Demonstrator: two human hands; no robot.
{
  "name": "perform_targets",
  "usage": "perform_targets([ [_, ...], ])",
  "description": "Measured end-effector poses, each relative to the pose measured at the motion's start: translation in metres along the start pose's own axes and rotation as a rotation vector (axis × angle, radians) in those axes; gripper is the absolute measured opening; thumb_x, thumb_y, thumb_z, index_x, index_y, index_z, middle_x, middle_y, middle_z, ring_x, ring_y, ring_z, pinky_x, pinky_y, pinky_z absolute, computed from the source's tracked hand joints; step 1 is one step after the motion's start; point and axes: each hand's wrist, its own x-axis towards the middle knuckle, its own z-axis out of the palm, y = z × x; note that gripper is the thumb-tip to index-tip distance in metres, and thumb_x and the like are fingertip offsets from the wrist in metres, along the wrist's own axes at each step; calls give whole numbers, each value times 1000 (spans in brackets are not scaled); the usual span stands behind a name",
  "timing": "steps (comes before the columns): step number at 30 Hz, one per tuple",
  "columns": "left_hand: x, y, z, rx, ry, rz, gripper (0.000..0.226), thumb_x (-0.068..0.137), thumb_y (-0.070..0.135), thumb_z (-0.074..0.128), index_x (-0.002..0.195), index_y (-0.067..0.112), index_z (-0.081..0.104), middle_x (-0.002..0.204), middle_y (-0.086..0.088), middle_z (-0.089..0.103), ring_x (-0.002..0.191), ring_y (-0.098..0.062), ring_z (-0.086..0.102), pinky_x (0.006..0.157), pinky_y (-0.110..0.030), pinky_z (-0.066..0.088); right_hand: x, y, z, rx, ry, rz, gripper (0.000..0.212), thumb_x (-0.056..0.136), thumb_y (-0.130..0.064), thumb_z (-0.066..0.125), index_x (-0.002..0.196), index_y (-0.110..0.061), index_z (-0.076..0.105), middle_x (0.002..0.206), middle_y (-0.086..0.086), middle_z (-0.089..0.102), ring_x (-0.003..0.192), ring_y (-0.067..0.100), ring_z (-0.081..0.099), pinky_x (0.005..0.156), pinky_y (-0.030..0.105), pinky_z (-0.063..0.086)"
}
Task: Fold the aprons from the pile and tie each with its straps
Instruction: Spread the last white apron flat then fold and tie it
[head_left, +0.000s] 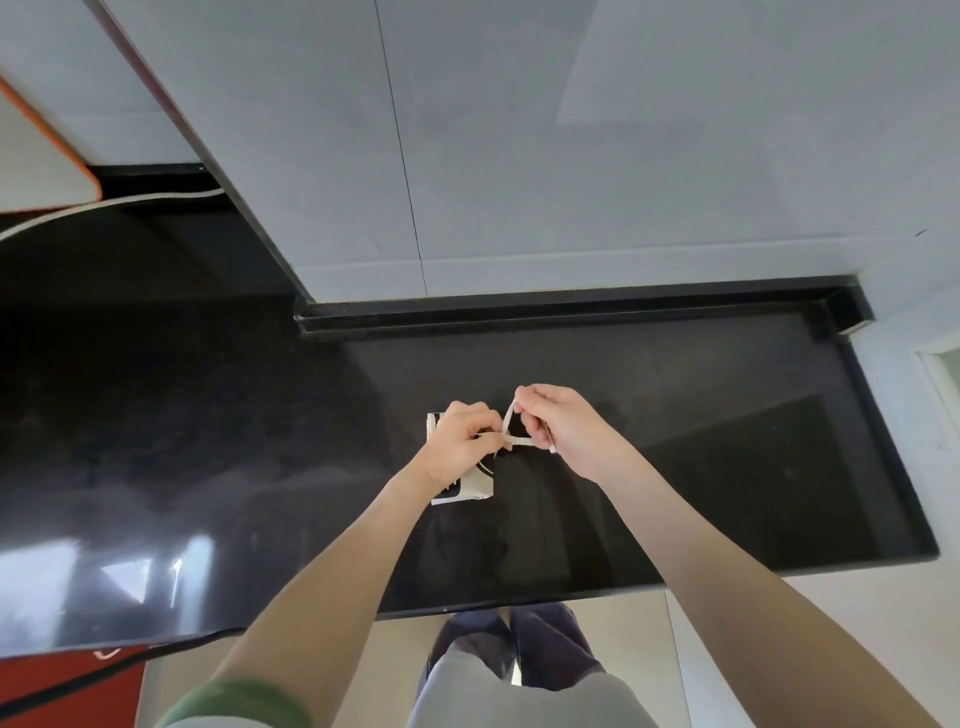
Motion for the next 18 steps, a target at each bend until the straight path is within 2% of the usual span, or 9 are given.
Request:
perform_targets([
  [2,0,-2,1,-30,10,-28,35,96,16,55,62,23,56,70,8,48,92,-10,39,80,-23,30,3,4,4,37,35,-33,32,102,-23,45,80,-8,60,62,0,56,57,12,46,62,27,41],
  [5,-3,0,-1,-123,41,-80,39,101,24,46,66,10,56,63,7,47,91,-8,43,79,-20,34,9,11,8,86,143,-23,29,103,-25,42,87,-12,63,83,0,67,83,15,59,75,29,46],
  [7,-3,2,-2,-167,50,-95,40,102,23,45,66,8,55,61,8,46,89,-6,43,79,-20,34,7,17,7,40,120,-7,27,103,-28,43,96,-12,64,93,0,68,92,16,61,79,30,47],
  [10,-4,1,-3,-246,66,-115,40,99,19,47,60,10,45,65,2,44,82,-6,43,77,-20,35,-3,26,8,-56,-28,-13,20,99,-26,53,106,-9,61,92,2,68,84,13,63,71,24,50],
  [12,-4,0,-4,-312,70,-125,37,98,18,48,65,2,48,68,-3,45,79,-10,45,77,-25,37,-8,28,11,-73,-22,-6,13,94,-12,59,106,-8,59,85,5,68,77,15,63,68,22,52],
  [14,-4,-1,-4,-383,75,-121,32,97,17,47,73,-2,55,72,-8,48,74,-16,49,77,-32,41,-9,28,16,-28,-13,22,17,92,-4,59,109,-8,57,80,8,67,71,17,63,70,27,55],
  [18,-5,-4,-5,-481,108,-148,27,90,23,49,68,13,61,71,-11,54,70,-23,52,75,-38,46,-13,26,28,27,-104,121,23,94,-4,58,114,-14,54,75,9,66,62,15,63,66,29,55],
])
